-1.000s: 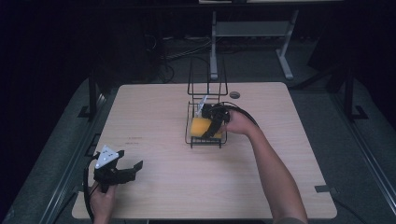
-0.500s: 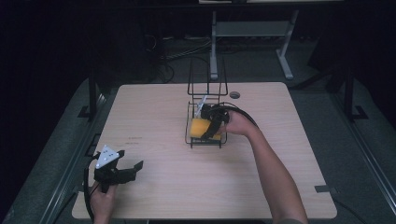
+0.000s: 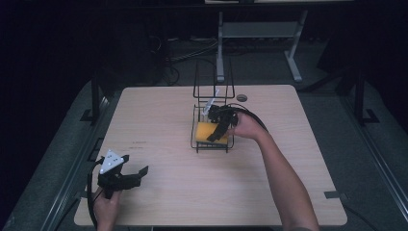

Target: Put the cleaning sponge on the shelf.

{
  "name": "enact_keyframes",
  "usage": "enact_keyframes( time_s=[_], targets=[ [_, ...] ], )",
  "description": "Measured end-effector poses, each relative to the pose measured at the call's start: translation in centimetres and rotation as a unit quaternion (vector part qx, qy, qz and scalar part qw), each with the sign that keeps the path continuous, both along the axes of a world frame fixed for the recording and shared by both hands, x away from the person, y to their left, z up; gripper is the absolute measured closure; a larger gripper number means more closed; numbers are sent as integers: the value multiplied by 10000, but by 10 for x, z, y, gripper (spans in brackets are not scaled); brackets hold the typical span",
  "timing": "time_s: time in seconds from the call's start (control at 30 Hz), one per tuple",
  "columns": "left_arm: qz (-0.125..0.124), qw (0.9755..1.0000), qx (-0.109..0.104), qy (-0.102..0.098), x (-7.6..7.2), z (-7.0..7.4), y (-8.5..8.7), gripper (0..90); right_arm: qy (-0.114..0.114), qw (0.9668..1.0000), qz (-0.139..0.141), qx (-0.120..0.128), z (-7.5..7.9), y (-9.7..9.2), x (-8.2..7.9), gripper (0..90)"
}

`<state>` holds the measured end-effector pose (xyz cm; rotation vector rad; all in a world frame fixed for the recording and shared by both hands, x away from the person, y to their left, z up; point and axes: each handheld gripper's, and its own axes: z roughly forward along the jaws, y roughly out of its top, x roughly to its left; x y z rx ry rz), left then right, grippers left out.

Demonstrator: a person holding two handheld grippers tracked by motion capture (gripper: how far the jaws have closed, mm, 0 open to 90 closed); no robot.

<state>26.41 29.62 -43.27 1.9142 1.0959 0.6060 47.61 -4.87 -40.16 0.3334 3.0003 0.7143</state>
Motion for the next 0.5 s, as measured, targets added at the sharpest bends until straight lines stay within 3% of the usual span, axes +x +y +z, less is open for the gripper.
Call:
enact_keyframes(
  time_s=[0.1,0.27,0.5],
  targets=[
    [-8,10000,9,5,0,0,0,140,-26,9997,-58,232,-1,-4,-1,156],
    [-26,10000,38,17,0,0,-1,141,-59,9993,-120,361,-3,-13,0,149],
    [-23,10000,27,27,1,-1,-2,141,-143,9981,-179,571,6,-19,-1,145]
  ],
)
